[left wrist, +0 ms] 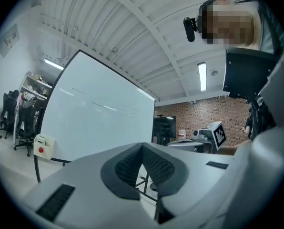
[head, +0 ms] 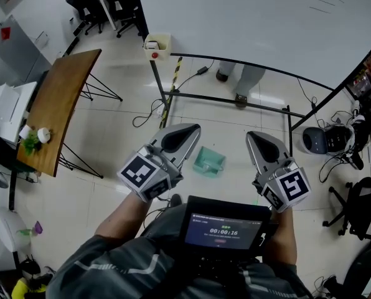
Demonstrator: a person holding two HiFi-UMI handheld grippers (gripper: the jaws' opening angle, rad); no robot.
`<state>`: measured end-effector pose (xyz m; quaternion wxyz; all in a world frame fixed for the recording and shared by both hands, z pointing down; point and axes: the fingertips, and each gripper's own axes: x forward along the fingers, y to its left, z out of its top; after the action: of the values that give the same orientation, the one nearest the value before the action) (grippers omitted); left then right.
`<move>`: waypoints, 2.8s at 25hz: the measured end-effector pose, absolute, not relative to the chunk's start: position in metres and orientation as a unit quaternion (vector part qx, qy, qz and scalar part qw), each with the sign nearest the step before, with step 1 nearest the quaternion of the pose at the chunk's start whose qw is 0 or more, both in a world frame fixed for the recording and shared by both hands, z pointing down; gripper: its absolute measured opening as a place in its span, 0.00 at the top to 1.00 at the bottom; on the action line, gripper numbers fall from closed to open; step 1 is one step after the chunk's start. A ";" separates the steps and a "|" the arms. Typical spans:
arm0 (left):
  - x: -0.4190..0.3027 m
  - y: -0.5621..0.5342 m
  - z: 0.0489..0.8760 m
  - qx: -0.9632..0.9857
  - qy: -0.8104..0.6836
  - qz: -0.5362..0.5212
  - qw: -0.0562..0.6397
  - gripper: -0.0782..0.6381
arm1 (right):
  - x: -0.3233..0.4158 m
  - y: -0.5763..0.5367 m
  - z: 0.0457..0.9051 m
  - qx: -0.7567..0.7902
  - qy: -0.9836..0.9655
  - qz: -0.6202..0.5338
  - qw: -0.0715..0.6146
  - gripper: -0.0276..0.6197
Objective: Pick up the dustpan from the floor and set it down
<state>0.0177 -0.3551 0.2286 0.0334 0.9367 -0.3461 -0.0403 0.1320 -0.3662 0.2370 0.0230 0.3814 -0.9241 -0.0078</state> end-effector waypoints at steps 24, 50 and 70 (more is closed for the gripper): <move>0.078 -0.371 0.242 0.912 -0.406 -0.011 0.052 0.85 | 0.200 -0.387 0.254 0.339 -0.939 0.038 0.042 0.92; -0.241 -0.007 0.263 0.936 -0.344 -0.061 0.048 0.86 | -0.093 -0.045 0.265 0.437 -0.898 0.044 0.035 0.91; -0.115 0.138 0.210 0.940 -0.331 -0.073 0.044 0.86 | 0.017 0.132 0.206 0.433 -0.900 0.016 0.044 0.92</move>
<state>-0.1146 0.1377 0.2101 0.0442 0.9397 -0.3312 -0.0733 0.0166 0.1322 0.2061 0.0436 0.4331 -0.9002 0.0159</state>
